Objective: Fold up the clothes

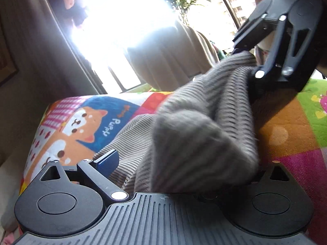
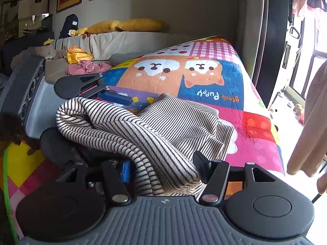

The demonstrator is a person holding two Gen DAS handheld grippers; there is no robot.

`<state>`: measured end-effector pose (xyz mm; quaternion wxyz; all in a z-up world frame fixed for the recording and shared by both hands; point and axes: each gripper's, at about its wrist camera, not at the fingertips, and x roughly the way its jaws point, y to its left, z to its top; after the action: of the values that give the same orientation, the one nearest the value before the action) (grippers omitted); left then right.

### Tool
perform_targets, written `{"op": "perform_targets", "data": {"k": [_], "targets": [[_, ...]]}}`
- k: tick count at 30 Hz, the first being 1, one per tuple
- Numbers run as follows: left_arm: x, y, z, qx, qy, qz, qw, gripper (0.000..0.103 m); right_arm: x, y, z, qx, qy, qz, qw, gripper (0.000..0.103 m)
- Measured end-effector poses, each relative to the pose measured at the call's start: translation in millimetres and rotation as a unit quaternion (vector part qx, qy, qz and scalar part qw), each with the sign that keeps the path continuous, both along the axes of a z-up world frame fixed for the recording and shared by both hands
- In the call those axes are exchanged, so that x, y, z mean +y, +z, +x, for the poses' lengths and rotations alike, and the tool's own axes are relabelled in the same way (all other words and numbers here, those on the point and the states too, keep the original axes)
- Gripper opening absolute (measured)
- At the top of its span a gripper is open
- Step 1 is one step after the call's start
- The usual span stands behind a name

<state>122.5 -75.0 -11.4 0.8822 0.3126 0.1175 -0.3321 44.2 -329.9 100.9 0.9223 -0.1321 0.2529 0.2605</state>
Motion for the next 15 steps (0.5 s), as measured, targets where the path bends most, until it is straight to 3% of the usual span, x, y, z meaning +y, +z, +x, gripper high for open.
{"op": "perform_targets", "data": {"k": [2,4,9,15], "targets": [[2.8,4.4,4.8,0.03,-0.005,-0.014,0.9995,0.08,-2.4,-7.4,-15.5,-0.034,0.002,-0.042,0.999,0.084],[4.9,8.3,8.8,0.048,0.0,-0.024,0.9986,0.078,-3.6,-16.1,-28.3,-0.058,0.009,-0.076,0.995,0.089],[19.1,24.3,34.9,0.134,0.03,-0.099,0.9856,0.078,3.8,-36.2,-30.6,-0.059,0.037,-0.105,0.992,0.089],[28.3,32.3,62.1,0.186,0.077,-0.143,0.9691,0.085,21.7,-26.7,-36.2,-0.064,0.067,-0.087,0.992,0.093]]}}
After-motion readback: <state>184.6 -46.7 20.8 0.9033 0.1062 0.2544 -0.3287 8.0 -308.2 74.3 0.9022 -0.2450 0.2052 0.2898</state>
